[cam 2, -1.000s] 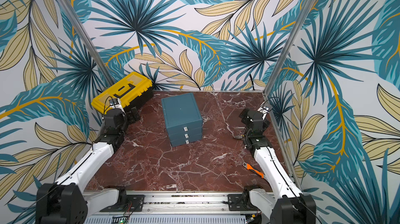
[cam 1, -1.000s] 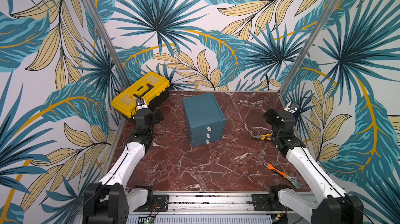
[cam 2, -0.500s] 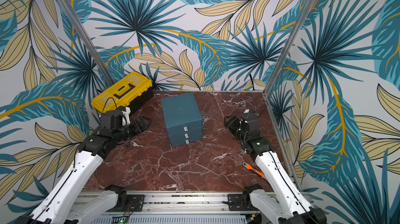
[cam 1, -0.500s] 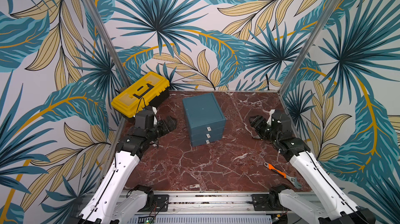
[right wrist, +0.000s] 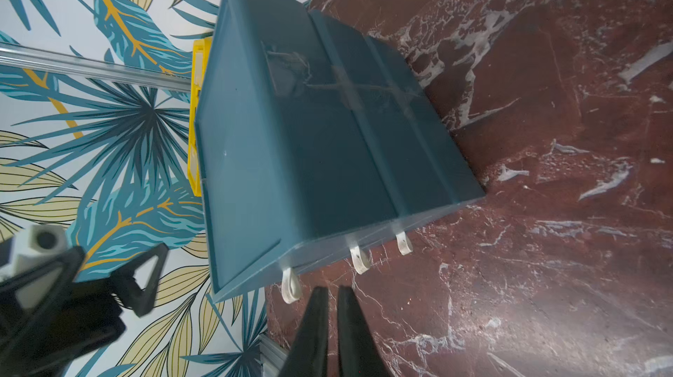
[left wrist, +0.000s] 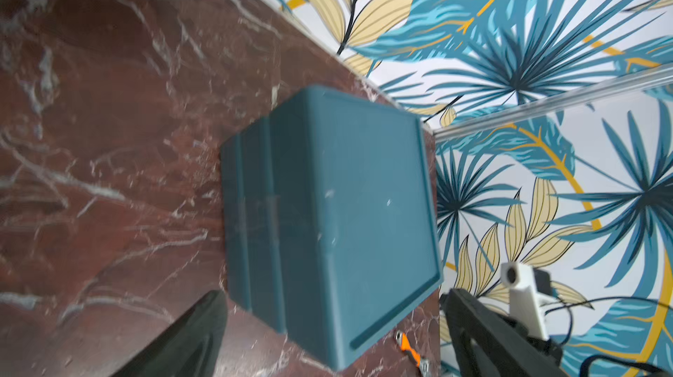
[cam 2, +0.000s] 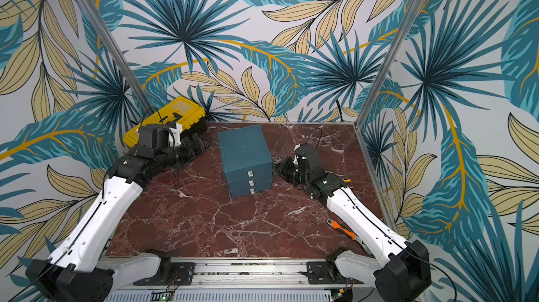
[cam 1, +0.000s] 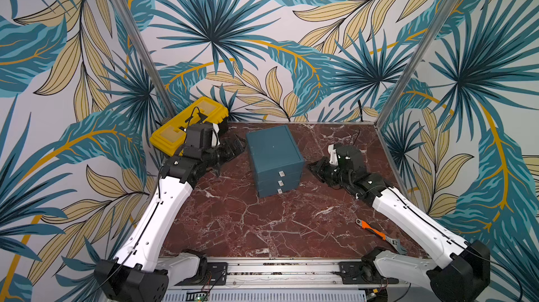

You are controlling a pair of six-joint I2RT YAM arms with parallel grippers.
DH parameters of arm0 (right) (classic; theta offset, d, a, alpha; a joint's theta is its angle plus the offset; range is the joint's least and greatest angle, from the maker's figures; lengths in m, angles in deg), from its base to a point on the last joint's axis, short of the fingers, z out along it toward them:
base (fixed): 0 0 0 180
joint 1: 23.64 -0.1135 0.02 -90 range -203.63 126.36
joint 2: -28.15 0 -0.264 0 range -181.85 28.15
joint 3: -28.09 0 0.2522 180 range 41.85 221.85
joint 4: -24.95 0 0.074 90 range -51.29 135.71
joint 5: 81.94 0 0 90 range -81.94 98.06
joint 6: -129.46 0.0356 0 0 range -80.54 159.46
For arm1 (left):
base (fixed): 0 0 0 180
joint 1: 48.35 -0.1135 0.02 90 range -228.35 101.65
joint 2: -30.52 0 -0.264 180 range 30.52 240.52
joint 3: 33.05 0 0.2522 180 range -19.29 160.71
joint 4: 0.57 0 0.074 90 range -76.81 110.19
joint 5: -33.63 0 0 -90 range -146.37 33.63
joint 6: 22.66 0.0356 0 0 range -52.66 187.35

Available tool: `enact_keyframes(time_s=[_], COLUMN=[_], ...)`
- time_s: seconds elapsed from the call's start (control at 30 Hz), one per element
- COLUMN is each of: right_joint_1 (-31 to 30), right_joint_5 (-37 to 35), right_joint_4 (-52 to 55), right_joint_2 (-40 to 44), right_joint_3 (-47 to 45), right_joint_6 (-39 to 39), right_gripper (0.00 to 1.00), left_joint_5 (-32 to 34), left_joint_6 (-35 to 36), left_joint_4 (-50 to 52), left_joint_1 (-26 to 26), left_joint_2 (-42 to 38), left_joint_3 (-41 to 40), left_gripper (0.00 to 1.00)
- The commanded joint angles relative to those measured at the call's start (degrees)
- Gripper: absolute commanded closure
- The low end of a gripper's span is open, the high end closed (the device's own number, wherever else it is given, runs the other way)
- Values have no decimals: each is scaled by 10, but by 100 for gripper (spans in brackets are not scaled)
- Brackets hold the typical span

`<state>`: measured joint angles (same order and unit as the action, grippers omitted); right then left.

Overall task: Take the seed bags out of the drawer
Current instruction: Adjust the storage box at the center of the board.

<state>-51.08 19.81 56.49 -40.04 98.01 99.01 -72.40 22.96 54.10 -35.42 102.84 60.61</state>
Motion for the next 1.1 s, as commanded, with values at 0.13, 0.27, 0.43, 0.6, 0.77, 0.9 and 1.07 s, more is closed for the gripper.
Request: enact_keyframes(time_s=[0.13, 0.27, 0.43, 0.6, 0.77, 0.9, 1.07], right_joint_1=[-12, -14, -19, -21, -20, -20, -19], right_joint_5=[20, 30, 50, 58, 57, 55, 44], right_joint_4=[32, 36, 44, 43, 52, 68, 85], right_joint_2=[-35, -53, -83, -109, -131, -143, -147], right_joint_3=[14, 22, 39, 51, 70, 80, 82], right_joint_6=[-14, -17, -23, -30, -47, -65, -86], right_gripper=[94, 94, 94, 94, 94, 94, 94], left_joint_5=[51, 16, -42, -108, -157, -175, -191], left_joint_6=[108, 88, 56, 49, 47, 59, 63], left_joint_4=[48, -6, -62, -62, -81, -78, -92], left_joint_1=[-6, -27, -51, -58, -59, -59, -61], left_joint_2=[196, 267, 337, 397, 408, 394, 357], left_joint_3=[218, 241, 263, 301, 283, 258, 202], left_gripper=[19, 37, 45, 46, 47, 46, 46])
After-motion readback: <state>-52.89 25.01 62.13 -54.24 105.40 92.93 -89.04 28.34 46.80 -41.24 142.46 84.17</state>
